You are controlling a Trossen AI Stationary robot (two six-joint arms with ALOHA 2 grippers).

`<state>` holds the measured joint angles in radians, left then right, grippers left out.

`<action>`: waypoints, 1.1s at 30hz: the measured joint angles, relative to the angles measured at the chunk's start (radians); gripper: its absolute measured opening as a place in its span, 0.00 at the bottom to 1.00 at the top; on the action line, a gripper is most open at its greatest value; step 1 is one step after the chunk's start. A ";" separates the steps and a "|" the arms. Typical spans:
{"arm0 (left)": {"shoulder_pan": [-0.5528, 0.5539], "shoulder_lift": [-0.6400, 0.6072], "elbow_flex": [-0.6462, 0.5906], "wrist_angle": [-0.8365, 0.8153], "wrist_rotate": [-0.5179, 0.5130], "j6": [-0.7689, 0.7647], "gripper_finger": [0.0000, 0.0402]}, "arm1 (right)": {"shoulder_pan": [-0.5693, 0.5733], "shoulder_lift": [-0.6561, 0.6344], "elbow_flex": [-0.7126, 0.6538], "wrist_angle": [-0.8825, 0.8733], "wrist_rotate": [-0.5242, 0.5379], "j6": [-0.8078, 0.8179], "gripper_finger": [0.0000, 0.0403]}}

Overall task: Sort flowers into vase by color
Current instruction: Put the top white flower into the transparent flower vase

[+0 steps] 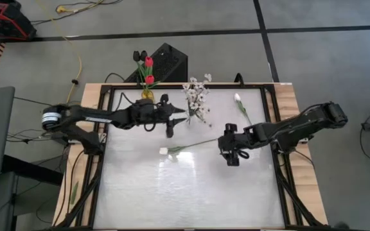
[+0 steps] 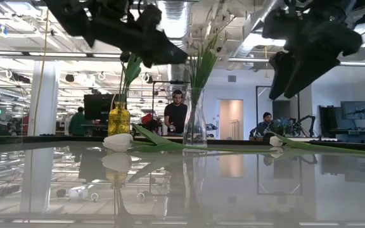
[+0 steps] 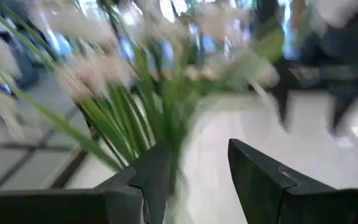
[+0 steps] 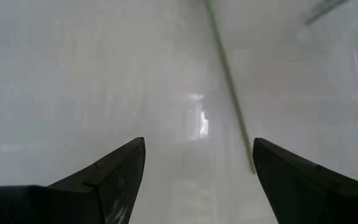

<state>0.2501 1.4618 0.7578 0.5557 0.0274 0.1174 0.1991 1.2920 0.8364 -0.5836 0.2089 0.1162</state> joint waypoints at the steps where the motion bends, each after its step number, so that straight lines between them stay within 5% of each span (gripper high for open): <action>1: -0.013 -0.028 -0.001 -0.058 -0.010 0.000 0.37 | -0.013 -0.011 0.000 -0.007 0.000 0.011 0.81; 8: -0.119 -0.141 0.000 -0.291 -0.130 -0.161 0.37 | -0.148 -0.041 0.000 -0.149 0.000 0.133 0.81; 15: -0.287 -0.134 -0.029 -0.328 -0.266 -0.209 0.34 | -0.389 0.004 0.000 -0.228 0.081 0.248 0.81; 25: -0.464 -0.133 -0.125 -0.313 -0.482 -0.332 0.33 | -0.814 0.124 0.000 -0.217 0.078 0.164 0.81; 33: -0.489 -0.133 -0.139 -0.310 -0.542 -0.344 0.33 | -0.956 0.245 0.000 -0.204 0.032 0.065 0.79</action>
<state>-0.2390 1.3285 0.6186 0.2454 -0.5147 -0.2262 -0.7573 1.5368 0.8364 -0.7881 0.2411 0.1814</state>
